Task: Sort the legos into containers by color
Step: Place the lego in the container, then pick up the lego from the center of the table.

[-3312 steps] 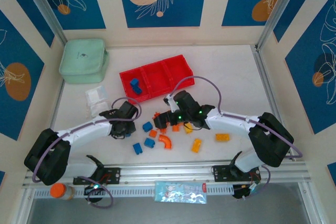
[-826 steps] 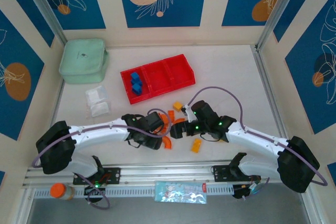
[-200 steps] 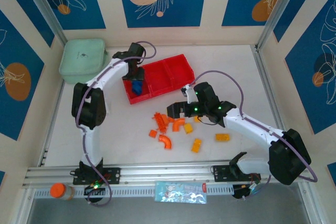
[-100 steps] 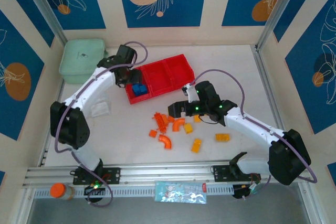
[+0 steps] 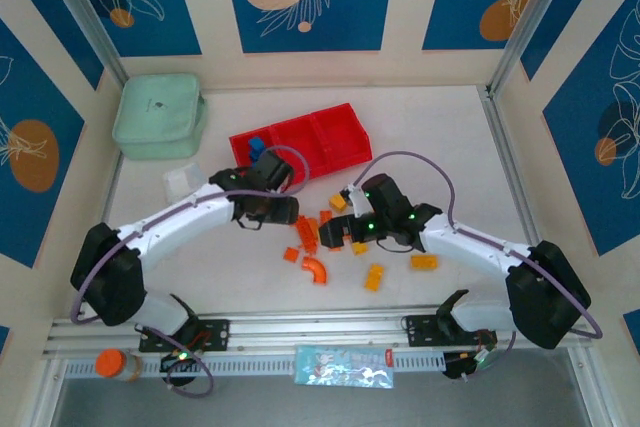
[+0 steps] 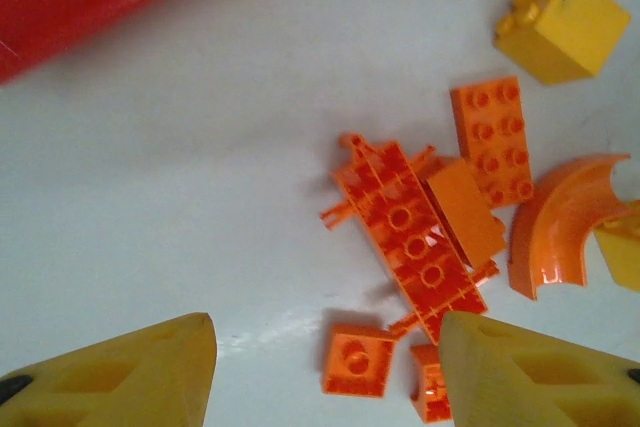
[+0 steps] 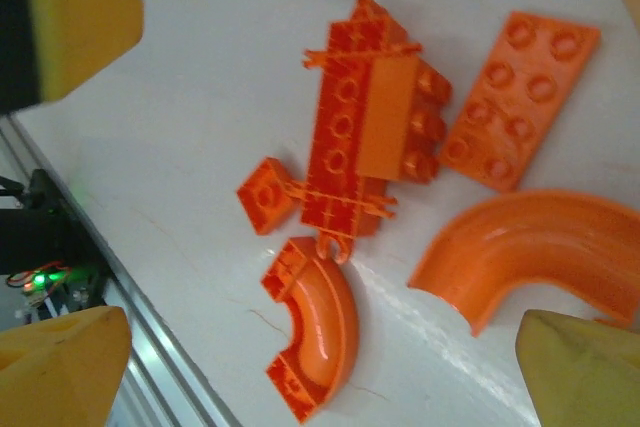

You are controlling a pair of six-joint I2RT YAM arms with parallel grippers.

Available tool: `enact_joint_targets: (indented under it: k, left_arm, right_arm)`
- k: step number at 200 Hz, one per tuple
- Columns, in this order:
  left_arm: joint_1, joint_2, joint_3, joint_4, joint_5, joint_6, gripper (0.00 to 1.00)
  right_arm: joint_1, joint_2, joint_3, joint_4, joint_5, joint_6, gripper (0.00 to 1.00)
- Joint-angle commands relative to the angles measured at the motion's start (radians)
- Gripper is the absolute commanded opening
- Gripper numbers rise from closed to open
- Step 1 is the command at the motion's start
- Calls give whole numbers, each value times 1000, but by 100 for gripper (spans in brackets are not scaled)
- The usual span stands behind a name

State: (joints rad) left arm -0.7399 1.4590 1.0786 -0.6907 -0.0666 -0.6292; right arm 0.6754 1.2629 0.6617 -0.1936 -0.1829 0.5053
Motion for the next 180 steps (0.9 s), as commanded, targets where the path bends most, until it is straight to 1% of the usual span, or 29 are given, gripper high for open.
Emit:
enact_joint_targets:
  k: [1,29,71,106,168,180]
  left_arm:
    - [-39,-14,-60,105,16,-147,61]
    - [-76,28,-83,184,16,-225,61]
    - [-102,106,-62,199,8,-275,61]
    - [-135,172,-28,168,-9,-276,63]
    - [-155,269,1,206,5,-271,68]
    - [-160,279,3,217,-16,-267,69]
  right_arm:
    - [-8,-3,-32,11,15,28,99]
    - [-25,-23,-44,-5,34,25,99]
    - [-72,-70,-66,-18,26,18,99]
    - [-99,-105,-87,-24,20,15,99]
    - [-132,-134,-102,-20,-1,19,99]
    - [-135,-140,-107,-15,-2,21,99]
